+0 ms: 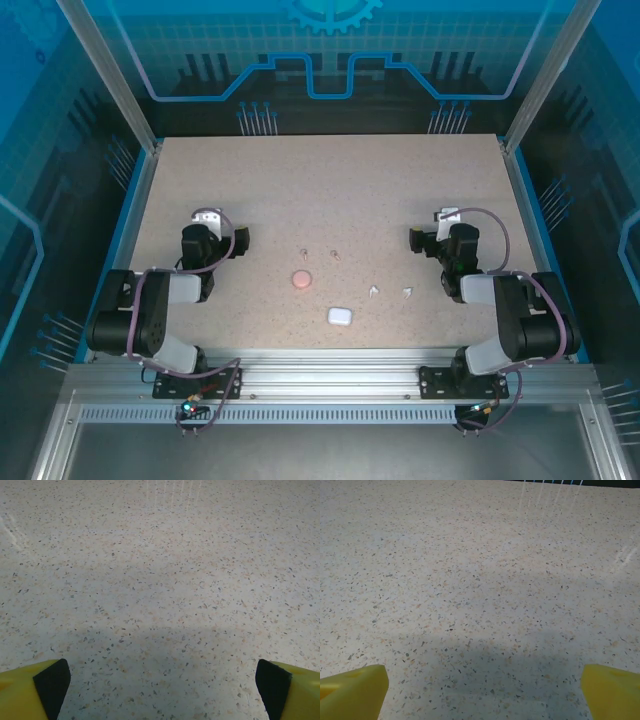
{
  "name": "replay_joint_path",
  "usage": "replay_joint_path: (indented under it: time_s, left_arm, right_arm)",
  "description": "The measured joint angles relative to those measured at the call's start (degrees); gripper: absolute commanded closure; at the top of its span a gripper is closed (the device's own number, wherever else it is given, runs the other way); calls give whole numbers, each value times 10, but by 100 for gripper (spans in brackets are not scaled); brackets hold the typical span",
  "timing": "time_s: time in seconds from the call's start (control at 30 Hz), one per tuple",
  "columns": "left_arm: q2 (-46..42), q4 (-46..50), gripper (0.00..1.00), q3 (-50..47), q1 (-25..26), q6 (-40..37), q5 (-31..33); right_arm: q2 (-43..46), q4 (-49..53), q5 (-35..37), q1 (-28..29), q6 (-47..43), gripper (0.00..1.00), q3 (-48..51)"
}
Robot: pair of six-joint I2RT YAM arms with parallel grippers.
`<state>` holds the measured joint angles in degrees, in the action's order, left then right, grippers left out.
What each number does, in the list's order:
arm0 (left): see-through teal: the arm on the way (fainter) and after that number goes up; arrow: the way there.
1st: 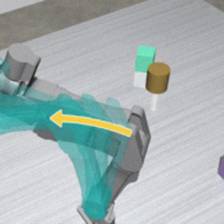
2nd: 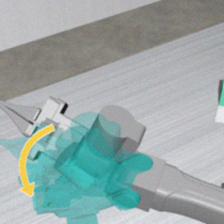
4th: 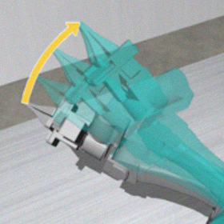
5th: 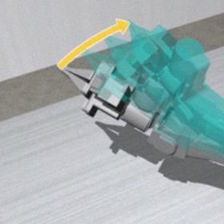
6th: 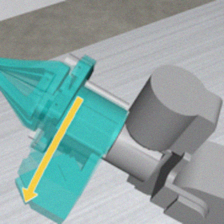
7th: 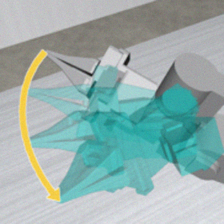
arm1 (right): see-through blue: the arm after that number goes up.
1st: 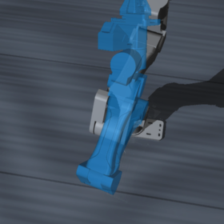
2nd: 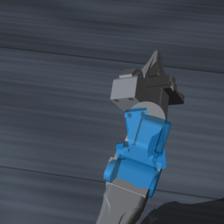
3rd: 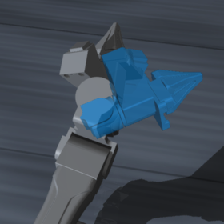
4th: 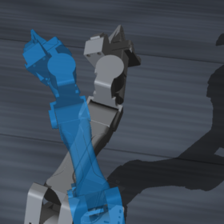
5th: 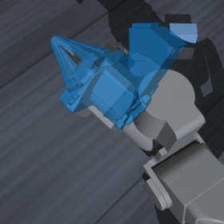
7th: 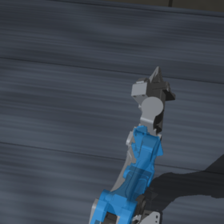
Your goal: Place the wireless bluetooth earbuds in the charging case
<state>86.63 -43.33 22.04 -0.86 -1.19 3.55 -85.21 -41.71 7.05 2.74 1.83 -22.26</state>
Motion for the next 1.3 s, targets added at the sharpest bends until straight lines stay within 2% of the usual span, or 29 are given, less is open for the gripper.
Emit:
replay_joint_path:
  time_s: [1.03,1.17,1.3]
  left_arm:
    - [0,-7,1,4,3,12,-4]
    - [-23,40,1,15,3,20,17]
    - [-86,138,1,69,3,43,61]
  right_arm:
    - [-2,-2,2,0,-2,0,-8]
    - [50,101,32,0,9,0,-47]
    - [133,275,59,0,71,0,-162]
